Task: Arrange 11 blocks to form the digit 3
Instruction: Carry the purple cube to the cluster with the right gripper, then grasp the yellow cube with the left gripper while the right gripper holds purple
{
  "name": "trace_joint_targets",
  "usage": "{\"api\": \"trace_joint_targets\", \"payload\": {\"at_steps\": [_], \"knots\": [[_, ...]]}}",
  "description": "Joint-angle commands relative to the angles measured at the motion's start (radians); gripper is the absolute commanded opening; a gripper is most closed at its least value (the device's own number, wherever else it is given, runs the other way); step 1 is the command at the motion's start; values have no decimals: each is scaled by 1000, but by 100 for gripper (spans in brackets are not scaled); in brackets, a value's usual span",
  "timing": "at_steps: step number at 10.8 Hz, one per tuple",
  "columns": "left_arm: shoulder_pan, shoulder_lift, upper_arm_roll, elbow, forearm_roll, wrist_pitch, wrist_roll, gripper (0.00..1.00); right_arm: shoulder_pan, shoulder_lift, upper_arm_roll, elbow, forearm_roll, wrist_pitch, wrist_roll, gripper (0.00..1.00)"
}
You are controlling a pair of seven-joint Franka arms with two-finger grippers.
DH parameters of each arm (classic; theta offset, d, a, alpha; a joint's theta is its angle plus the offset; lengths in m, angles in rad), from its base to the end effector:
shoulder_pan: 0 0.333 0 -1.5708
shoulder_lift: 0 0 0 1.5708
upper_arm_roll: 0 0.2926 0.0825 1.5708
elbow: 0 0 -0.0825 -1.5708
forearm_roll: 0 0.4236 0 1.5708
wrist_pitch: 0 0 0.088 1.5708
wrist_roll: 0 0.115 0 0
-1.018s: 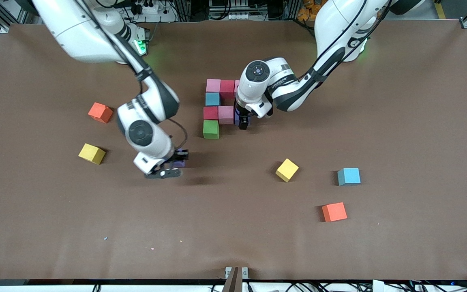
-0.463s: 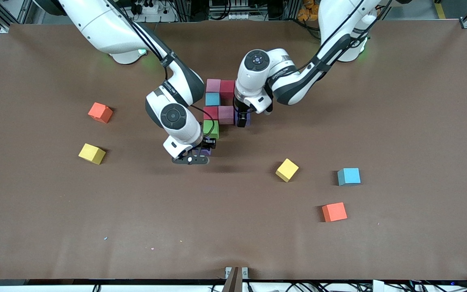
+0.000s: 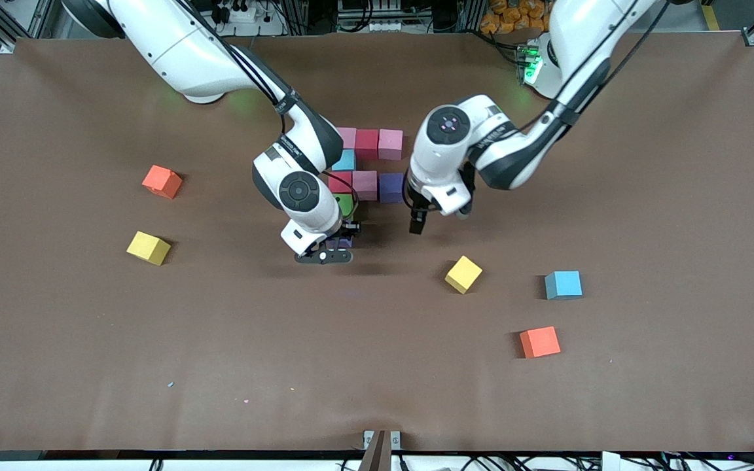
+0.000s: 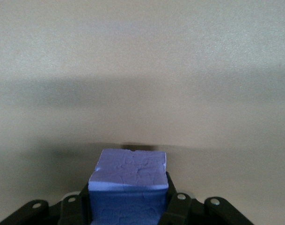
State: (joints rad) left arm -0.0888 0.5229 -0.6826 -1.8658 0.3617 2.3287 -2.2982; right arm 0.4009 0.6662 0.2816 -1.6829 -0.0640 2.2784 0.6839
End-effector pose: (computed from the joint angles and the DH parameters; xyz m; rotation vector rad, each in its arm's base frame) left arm 0.4918 -0.4442 0.2429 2.3747 1.9263 -0.0690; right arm 0.5427 0.4242 0.1680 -3.0663 0.0187 0.1745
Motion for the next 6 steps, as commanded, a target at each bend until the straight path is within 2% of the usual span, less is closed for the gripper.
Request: {"api": "trace_joint_targets", "payload": {"at_steps": [1, 4, 6], "knots": [[43, 48, -9, 82, -15, -52, 170, 100, 10, 16, -7, 25, -2, -5, 6, 18], [96, 98, 4, 150, -13, -83, 395, 100, 10, 24, -10, 23, -7, -3, 6, 18], [95, 143, 47, 221, -4, -117, 472, 100, 12, 29, -10, 20, -8, -3, 6, 18]]}}
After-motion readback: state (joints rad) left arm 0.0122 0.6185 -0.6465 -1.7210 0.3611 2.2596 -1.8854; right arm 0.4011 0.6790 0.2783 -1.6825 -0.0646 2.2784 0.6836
